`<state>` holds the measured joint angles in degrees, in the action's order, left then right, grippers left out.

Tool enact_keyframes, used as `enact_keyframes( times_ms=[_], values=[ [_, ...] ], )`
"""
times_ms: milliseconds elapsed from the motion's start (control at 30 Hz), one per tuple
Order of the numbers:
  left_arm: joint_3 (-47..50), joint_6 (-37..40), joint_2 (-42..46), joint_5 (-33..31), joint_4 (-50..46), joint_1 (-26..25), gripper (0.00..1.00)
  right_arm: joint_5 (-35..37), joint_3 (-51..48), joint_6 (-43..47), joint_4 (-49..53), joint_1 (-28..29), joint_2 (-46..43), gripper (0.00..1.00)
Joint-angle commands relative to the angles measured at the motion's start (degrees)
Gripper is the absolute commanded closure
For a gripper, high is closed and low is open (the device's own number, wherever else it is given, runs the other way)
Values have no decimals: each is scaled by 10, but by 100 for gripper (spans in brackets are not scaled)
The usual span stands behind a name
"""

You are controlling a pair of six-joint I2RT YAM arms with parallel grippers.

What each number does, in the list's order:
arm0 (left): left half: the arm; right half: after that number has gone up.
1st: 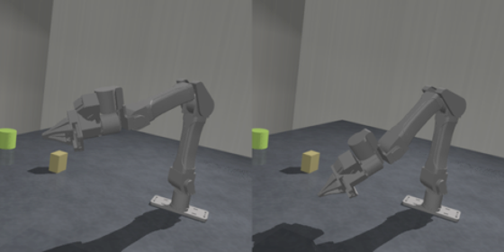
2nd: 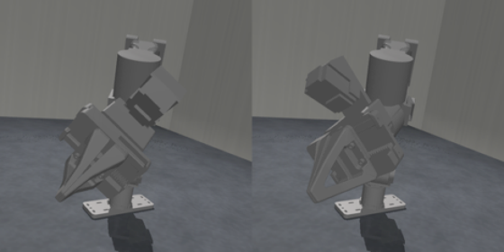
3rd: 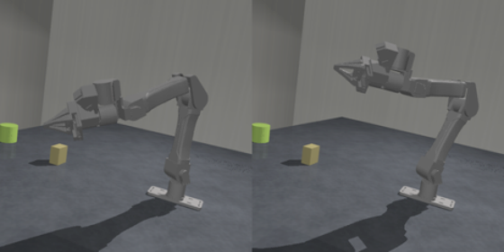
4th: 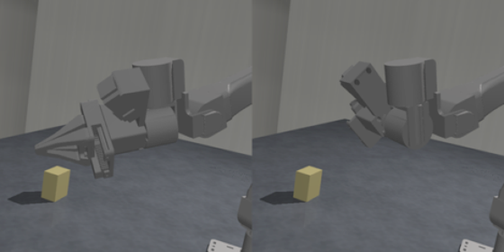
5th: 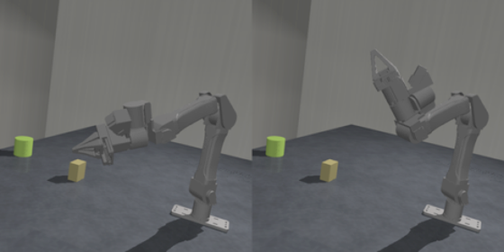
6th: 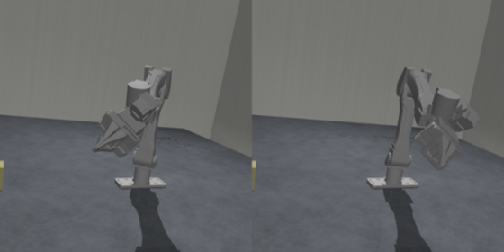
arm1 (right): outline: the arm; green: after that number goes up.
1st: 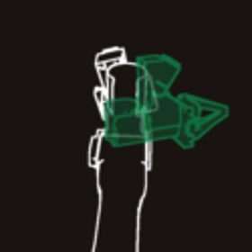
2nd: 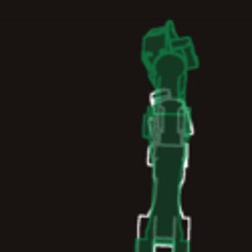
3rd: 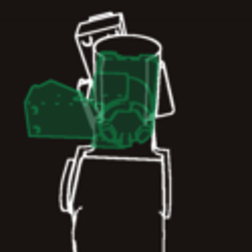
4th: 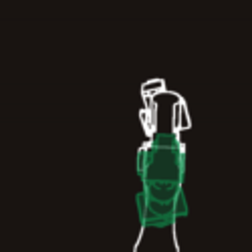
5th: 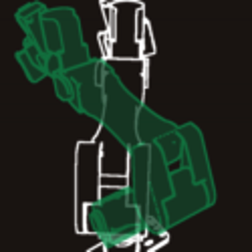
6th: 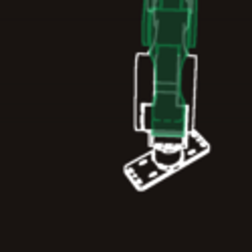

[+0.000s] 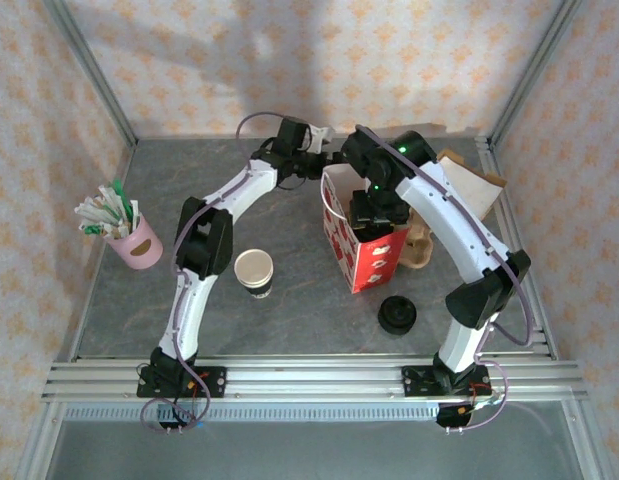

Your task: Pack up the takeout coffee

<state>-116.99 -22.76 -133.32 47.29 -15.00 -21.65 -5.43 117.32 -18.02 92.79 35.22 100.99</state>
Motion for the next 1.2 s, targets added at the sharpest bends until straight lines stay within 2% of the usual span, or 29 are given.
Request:
enact_keyframes(
  times_ms=[0, 167, 333, 433, 533, 767, 867, 1167],
  values=[
    [54, -26, 53, -65, 28, 28, 17, 2, 9, -5, 92, 2, -4, 45],
    [181, -73, 139, -137, 70, 62, 18, 2, 11, -4, 92, 2, -4, 45],
    [333, -69, 250, -185, 119, 50, 19, -3, 12, -7, 92, -2, -6, 45],
    [404, -64, 298, -205, 146, 24, 19, -7, 16, -7, 92, -8, -9, 46],
    [426, -57, 316, -214, 152, -4, 20, 3, 39, -10, 92, -12, -8, 46],
    [429, -63, 331, -202, 156, -6, 21, 29, 123, -24, 92, -12, -12, 45],
    [460, -75, 362, -210, 169, -8, 23, 41, 152, -29, 90, -12, -23, 45],
    [528, -49, 514, -318, 105, -54, 22, 36, 218, -38, 89, -12, -58, 45]
  ],
)
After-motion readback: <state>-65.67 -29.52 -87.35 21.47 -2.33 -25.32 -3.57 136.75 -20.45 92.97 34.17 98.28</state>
